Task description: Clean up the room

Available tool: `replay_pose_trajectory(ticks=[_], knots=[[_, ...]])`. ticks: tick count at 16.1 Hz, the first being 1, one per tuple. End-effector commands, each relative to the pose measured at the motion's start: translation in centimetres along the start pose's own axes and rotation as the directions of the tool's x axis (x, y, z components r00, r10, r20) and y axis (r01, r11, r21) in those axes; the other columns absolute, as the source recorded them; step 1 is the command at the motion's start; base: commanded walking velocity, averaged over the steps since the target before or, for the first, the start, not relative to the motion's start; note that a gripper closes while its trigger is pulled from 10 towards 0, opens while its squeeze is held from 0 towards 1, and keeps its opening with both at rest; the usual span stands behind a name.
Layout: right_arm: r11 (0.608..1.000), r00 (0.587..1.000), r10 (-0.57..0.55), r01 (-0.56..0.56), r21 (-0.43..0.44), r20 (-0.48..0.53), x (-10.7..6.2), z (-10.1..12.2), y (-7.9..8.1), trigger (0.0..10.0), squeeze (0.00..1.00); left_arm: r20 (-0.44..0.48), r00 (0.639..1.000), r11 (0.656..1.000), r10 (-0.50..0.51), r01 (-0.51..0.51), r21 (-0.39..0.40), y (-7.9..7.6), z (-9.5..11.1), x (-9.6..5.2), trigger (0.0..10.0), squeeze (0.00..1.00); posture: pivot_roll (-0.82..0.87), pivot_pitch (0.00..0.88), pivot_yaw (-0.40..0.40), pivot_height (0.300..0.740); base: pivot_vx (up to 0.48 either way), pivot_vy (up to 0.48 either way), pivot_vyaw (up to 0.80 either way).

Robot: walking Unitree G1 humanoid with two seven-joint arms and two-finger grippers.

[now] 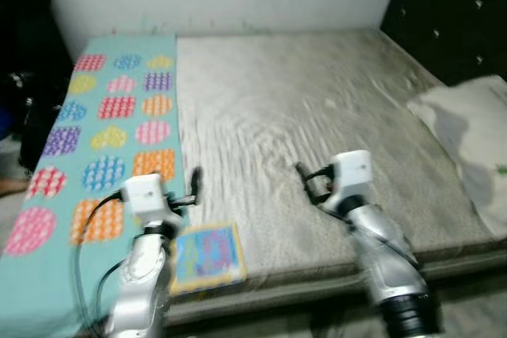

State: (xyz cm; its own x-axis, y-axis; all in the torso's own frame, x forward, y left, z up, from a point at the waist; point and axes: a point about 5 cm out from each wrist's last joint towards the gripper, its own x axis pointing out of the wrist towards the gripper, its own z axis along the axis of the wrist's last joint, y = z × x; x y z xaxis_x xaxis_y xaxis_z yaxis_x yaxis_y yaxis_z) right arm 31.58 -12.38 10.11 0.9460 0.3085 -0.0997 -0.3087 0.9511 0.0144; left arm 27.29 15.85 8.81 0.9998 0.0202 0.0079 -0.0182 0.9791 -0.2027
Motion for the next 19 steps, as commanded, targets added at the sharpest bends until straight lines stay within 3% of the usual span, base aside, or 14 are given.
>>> replay_pose_trajectory(ticks=[1, 5, 8, 19], knots=[[1.000, 1.000, -0.025, 0.025, -0.012, -0.006, -0.34, -0.01, -1.05, 10.0, 0.00, -0.009, 1.000, 1.000, -0.011, 0.011, -0.004, -0.54, -0.22, 0.00, 10.0, 0.00, -0.12, 0.050, -0.039, 0.740, 0.000, 0.000, 0.00], [1.000, 1.000, -0.026, 0.026, -0.017, -0.009, -0.45, -0.11, -1.22, 10.0, 0.00, -0.008, 1.000, 1.000, -0.009, 0.008, -0.005, -0.55, -0.21, -0.15, 10.0, 0.00, -0.12, 0.054, -0.043, 0.740, 0.000, 0.000, 0.00], [0.997, 1.000, 0.012, -0.012, -0.072, 0.010, -0.33, 0.21, -0.66, 10.0, 0.00, -0.008, 1.000, 1.000, 0.002, -0.002, -0.005, -0.53, -0.23, -0.20, 10.0, 0.00, -0.11, 0.055, -0.046, 0.740, 0.000, 0.000, 0.00], [0.997, 1.000, 0.019, -0.019, -0.069, 0.001, -0.24, 0.03, -0.49, 10.0, 0.00, -0.015, 1.000, 1.000, 0.017, -0.017, 0.000, -0.42, -0.30, -0.06, 10.0, 0.00, -0.11, 0.051, -0.046, 0.740, 0.000, 0.000, 0.22]])
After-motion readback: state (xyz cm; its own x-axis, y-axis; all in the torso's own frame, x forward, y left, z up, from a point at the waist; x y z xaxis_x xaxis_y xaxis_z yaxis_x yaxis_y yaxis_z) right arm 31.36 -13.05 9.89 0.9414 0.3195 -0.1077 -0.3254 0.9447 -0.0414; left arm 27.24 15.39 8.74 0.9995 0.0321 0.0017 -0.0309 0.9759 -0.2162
